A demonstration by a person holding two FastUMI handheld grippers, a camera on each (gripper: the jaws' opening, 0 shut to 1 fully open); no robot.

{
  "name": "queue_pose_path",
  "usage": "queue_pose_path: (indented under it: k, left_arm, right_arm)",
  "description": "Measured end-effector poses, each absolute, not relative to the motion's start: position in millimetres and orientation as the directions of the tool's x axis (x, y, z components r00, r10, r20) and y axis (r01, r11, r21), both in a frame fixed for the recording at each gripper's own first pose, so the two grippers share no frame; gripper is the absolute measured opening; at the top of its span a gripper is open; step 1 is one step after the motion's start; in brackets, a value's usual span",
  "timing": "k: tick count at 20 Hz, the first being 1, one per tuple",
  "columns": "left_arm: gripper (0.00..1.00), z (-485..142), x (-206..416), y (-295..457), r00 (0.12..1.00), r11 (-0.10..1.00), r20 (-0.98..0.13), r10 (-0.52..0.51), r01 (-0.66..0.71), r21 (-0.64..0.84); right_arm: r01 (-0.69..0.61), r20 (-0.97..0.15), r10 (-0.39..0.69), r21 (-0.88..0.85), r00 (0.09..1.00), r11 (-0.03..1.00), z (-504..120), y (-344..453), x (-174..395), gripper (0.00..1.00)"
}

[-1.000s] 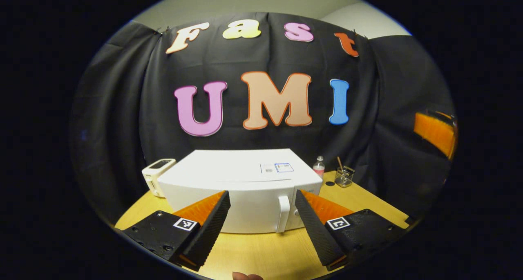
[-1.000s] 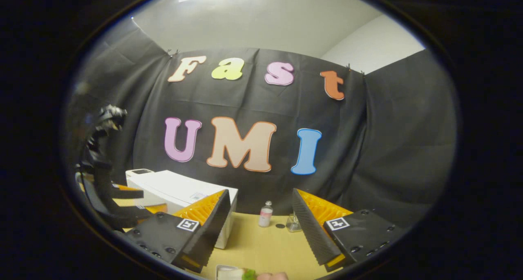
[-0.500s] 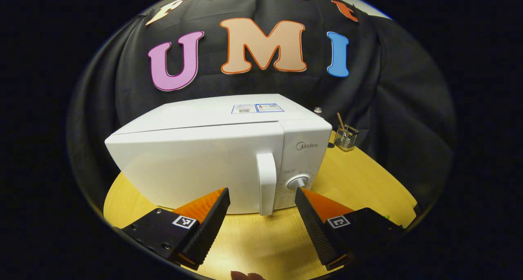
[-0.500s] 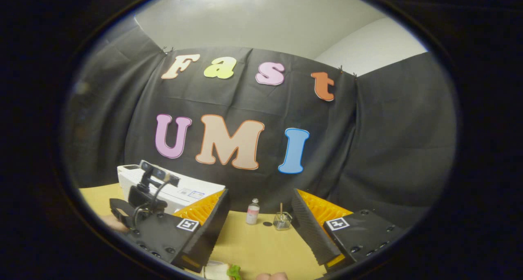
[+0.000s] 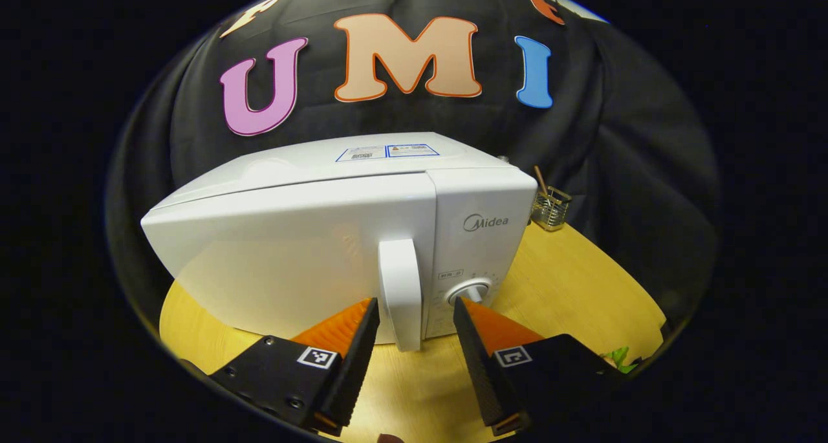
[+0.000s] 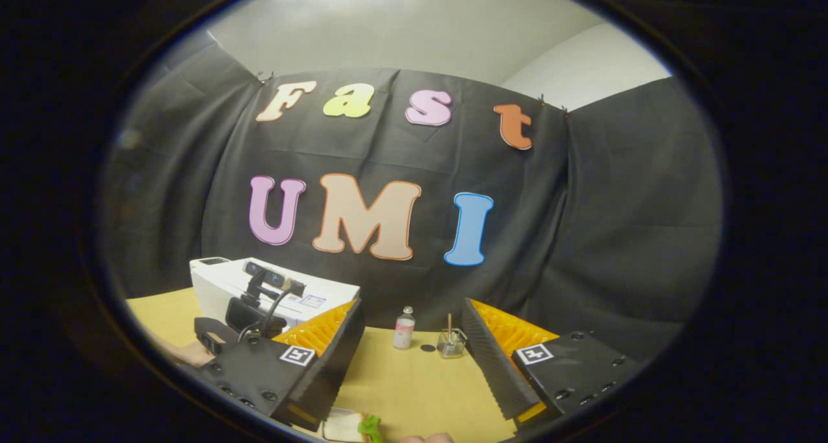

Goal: Open the microwave oven with the left hand, put the food in, and close the microwave oven.

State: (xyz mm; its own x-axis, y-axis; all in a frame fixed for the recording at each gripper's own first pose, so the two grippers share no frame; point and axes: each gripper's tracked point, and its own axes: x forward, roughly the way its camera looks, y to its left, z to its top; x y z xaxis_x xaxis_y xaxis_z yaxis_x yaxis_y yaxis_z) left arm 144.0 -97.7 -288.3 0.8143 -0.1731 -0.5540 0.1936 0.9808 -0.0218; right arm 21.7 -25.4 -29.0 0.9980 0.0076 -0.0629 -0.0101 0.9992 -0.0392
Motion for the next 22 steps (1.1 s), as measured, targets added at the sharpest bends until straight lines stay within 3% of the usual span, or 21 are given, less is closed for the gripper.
queue_pose_path:
  k: [4, 7, 15, 16, 18, 22]
  left_arm:
    - [0.56, -298.7, 146.8, -95.5, 0.805, 0.983, -0.572, -0.158, 0.18, -0.019]
    - [0.28, -300.6, 150.2, -93.2, 0.804, 0.984, -0.573, -0.156, 0.178, -0.017]
    - [0.13, -300.1, 137.9, -94.3, 0.772, 0.956, -0.576, -0.27, 0.287, -0.063]
    - [0.12, -305.0, 118.6, -91.4, 0.746, 0.955, -0.605, -0.277, 0.283, -0.089]
    - [0.11, -290.1, 91.0, -84.6, 0.785, 0.946, -0.535, -0.312, 0.311, -0.094]
    - [0.1, -289.1, 29.0, -55.8, 0.779, 0.946, -0.54, -0.319, 0.298, -0.128]
  right_arm:
    - [-0.007, -0.076, 0.005, -0.028, 0.997, 1.0, -33.5, -27.4, 24.2, 0.94]
    - [-0.017, -0.084, 0.014, -0.034, 0.996, 0.999, -35.6, -24.0, 25.8, 0.94]
    - [-0.052, -0.105, 0.05, -0.02, 0.993, 0.998, -40.3, -13.3, 22.5, 0.94]
    - [-0.062, -0.11, 0.059, -0.021, 0.992, 0.998, -41.0, -12.2, 21.0, 0.94]
    - [-0.058, -0.108, 0.054, -0.032, 0.993, 0.998, -41.1, -15.4, 18.2, 0.94]
    - [-0.083, -0.161, 0.083, 0.008, 0.983, 0.997, -62.7, -3.7, 12.3, 0.94]
